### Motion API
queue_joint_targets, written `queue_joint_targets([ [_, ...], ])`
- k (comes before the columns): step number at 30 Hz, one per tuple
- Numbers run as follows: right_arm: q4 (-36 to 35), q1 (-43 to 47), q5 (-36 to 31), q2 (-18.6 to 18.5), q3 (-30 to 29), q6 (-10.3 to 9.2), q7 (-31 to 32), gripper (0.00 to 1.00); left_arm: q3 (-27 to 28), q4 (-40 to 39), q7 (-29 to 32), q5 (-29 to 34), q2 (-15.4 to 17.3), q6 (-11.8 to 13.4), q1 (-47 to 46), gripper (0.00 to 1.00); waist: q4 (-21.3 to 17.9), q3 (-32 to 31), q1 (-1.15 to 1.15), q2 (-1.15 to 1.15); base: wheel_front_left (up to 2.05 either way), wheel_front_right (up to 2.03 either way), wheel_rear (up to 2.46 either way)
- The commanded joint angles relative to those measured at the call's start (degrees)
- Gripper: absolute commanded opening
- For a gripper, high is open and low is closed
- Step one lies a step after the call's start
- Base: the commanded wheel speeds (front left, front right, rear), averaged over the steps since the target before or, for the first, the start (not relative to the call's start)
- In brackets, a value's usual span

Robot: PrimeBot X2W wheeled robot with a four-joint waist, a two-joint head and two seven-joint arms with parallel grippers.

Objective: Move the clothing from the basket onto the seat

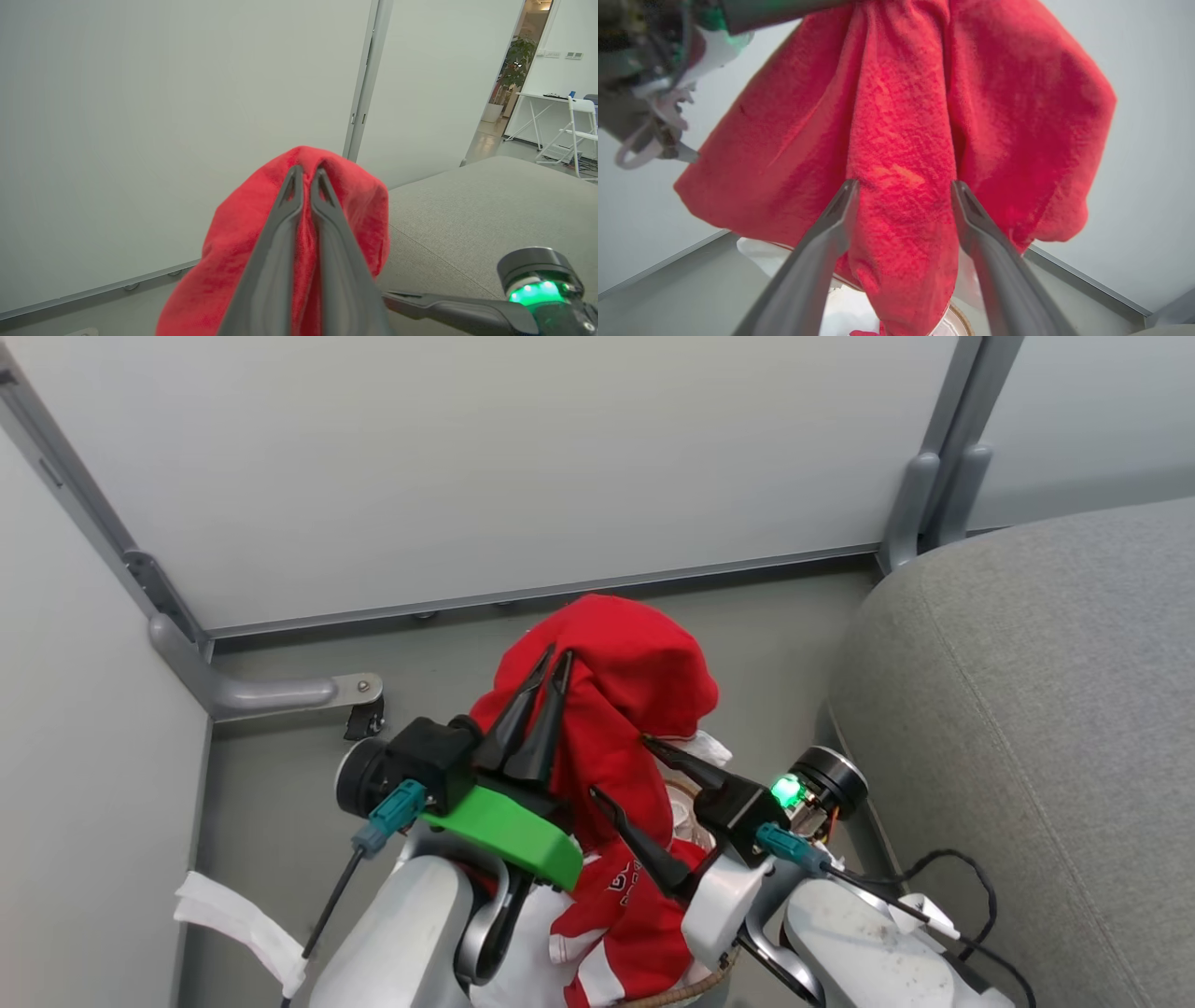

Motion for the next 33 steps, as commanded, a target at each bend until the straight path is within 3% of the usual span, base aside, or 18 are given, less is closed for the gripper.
queue_joint_targets([
  [1, 1.3, -1.5, 0.0, 0.0, 0.4, -0.06, -0.3, 1.00, -0.6, -0.2, -0.1, -0.3, 0.1, 0.4, -1.1, 0.00, 1.0, 0.3, 0.00, 0.00, 0.00, 0.00, 0.00],
  [8, 5.2, -5.3, 1.9, 0.1, 2.2, -0.06, -0.3, 1.00, -4.4, -0.6, -0.1, -2.3, 0.1, 0.7, -2.0, 0.00, 3.5, 1.1, 0.00, 0.00, 0.00, 0.00, 0.00],
  [9, 5.6, -5.6, 2.7, 0.1, 2.6, -0.06, -0.3, 0.80, -5.0, -0.7, -0.1, -2.5, 0.1, 0.8, -2.1, 0.00, 3.8, 1.1, 0.00, 0.00, 0.00, 0.00, 0.00],
  [10, 6.0, -5.9, 3.6, 0.1, 3.1, -0.06, -0.3, 0.33, -5.5, -0.7, -0.1, -3.0, 0.1, 0.8, -2.1, 0.00, 4.1, 1.0, 0.00, 0.00, 0.00, 0.00, 0.00],
  [11, 6.1, -6.2, 4.3, 0.2, 3.5, -0.06, -0.3, 0.00, -5.7, -0.7, -0.1, -3.0, 0.1, 0.9, -2.2, 0.00, 4.2, 1.1, 0.00, 0.00, 0.00, 0.00, 0.00],
  [19, 6.3, -6.3, 8.9, 0.1, 5.0, -0.06, -0.3, 0.00, -6.5, 0.0, -0.1, -2.9, 0.1, 1.5, -2.4, 0.00, 4.2, 1.3, 0.00, 0.00, 0.00, 0.00, 0.00],
  [20, 6.1, -6.3, 9.0, 0.1, 4.8, -0.06, -0.3, 0.00, -6.4, 0.4, 0.0, -2.7, 0.1, 1.7, -2.3, 0.09, 3.9, 1.3, 0.00, 0.00, 0.00, 0.00, 0.00],
  [21, 5.9, -6.3, 9.0, 0.2, 4.7, -0.06, -0.3, 0.00, -6.3, 0.5, -0.1, -2.6, 0.1, 1.8, -2.3, 0.70, 3.8, 1.3, 0.00, 0.00, 0.00, 0.00, 0.00],
  [22, 5.5, -6.1, 8.8, 0.2, 4.5, -0.06, -0.3, 0.00, -6.3, 0.9, 0.0, -2.7, 0.1, 1.8, -2.2, 1.00, 3.4, 1.3, 0.00, 0.00, 0.00, 0.00, 0.00],
  [27, 3.4, -4.7, 7.5, 0.2, 3.4, -0.06, -0.3, 0.00, -5.3, 1.8, 0.0, -1.6, 0.1, 1.8, -2.6, 1.00, 1.4, 1.7, 0.00, 0.00, 0.00, 0.00, 0.00],
  [33, 0.8, -2.3, 6.2, 0.2, 1.6, -0.07, -0.3, 0.00, -4.1, 3.0, 0.0, 0.7, 0.1, 1.1, -1.6, 1.00, -4.3, 1.7, 0.00, 0.00, 0.00, 0.00, 0.00],
])
